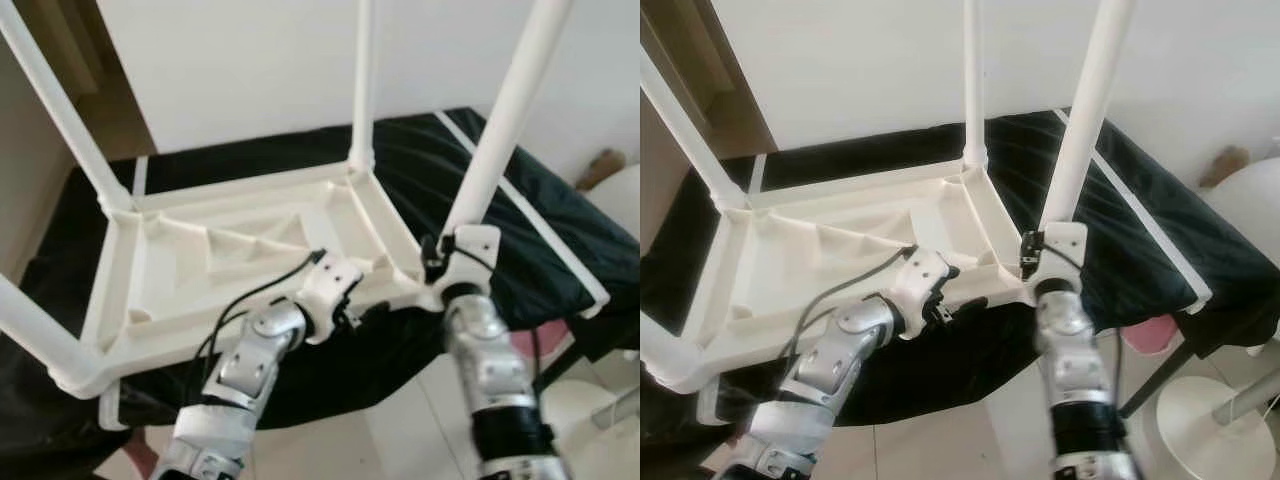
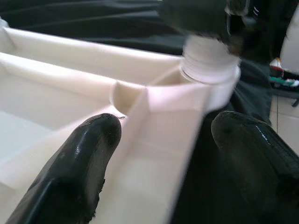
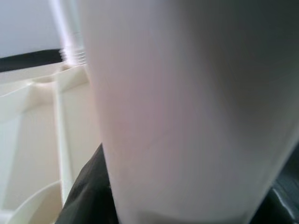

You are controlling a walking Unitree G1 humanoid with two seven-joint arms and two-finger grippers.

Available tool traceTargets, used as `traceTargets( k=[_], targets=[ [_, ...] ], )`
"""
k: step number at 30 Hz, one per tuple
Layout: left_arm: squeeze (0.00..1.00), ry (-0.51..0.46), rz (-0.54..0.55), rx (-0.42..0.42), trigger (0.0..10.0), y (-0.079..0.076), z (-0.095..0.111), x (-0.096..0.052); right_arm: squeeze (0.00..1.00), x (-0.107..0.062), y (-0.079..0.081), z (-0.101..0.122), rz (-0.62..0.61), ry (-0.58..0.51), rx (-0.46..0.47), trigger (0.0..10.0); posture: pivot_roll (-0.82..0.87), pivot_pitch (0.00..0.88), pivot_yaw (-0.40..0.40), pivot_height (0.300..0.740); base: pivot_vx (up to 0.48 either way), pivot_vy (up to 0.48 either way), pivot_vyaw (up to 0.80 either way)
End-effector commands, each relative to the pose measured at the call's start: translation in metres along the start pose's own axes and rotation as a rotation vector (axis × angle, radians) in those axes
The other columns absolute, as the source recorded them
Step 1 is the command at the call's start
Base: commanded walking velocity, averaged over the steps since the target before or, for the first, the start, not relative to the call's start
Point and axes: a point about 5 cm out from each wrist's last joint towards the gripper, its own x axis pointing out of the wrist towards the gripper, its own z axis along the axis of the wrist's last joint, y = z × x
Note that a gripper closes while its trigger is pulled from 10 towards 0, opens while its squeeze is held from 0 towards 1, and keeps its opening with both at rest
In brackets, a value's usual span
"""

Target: Building children table

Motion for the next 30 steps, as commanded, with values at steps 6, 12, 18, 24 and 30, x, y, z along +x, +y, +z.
traceTargets(
  k=[6,12,18,24,30],
  targets=[
    [0.0,-0.008,0.218,0.01,10.0,0.012,0.003,0.002,0.0,-0.008,0.001,-0.027,-0.028,0.152,-0.012,10.0,-0.03,0.0,0.054,0.74,0.0,0.0,0.0],
    [0.0,-0.019,0.196,0.033,10.0,0.014,0.008,0.005,0.0,-0.011,0.008,-0.021,-0.007,0.123,0.053,10.0,-0.04,0.0,0.076,0.74,0.0,0.0,0.0],
    [0.0,-0.024,0.195,0.045,10.0,0.018,0.009,0.005,0.0,-0.009,0.003,-0.016,-0.031,0.096,0.04,10.0,-0.05,0.0,0.084,0.74,0.0,0.0,0.0],
    [0.0,-0.029,0.192,0.058,10.0,0.02,0.012,0.007,1.0,-0.01,0.0,-0.011,-0.001,0.061,0.049,10.0,-0.05,0.0,0.09,0.74,0.0,0.0,0.0],
    [0.0,-0.03,0.194,0.062,10.0,0.021,0.013,0.007,1.0,-0.013,-0.003,-0.006,0.041,0.006,0.029,10.0,-0.06,0.0,0.1,0.74,0.0,0.0,0.0]
  ],
)
